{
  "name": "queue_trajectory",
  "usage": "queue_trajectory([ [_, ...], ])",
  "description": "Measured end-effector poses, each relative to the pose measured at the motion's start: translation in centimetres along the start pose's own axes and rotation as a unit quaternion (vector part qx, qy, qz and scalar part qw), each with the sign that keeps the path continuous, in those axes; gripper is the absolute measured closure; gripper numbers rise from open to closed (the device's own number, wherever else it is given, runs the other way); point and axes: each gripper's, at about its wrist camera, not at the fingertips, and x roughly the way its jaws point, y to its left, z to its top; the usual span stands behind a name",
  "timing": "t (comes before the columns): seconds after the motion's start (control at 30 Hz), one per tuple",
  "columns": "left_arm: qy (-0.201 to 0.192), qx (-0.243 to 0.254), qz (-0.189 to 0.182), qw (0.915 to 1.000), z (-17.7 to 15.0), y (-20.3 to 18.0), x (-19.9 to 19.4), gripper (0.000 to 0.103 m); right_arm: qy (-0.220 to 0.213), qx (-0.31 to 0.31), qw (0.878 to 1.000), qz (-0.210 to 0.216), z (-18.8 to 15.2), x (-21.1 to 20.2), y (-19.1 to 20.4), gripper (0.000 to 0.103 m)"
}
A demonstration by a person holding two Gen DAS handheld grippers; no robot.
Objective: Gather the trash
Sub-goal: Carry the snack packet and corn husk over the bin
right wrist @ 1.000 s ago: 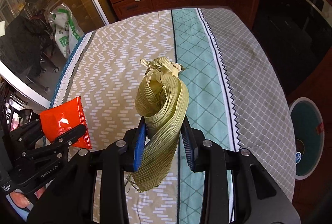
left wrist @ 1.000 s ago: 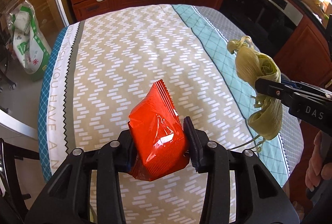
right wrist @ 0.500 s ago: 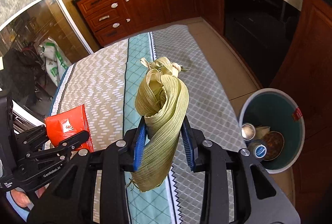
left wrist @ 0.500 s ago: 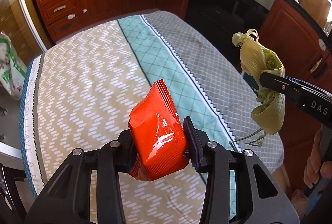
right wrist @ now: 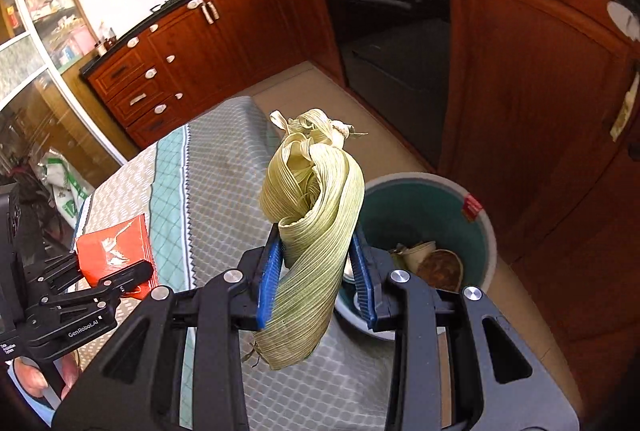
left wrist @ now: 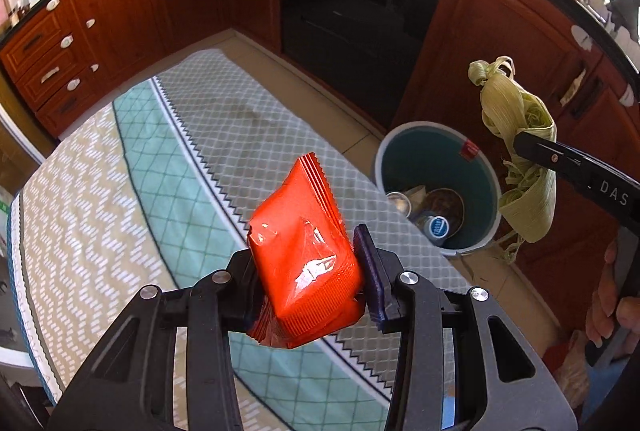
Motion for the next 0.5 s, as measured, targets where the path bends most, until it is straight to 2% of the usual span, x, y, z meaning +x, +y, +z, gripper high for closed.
queue_trajectory([
  [0.23, 0.02, 0.04, -0.024, 0.9987, 2.7, -5.6, 3.7, 0.061, 0.014, 0.034, 0.999, -0.03, -0.6, 1.0, -5.5, 0.071],
  [0.5, 0.056, 0.082, -0.048, 0.9939, 4.6, -10.9, 9.0, 0.061, 0.043, 0.063, 0.996, -0.038, -1.5, 3.1, -9.2, 0.071],
])
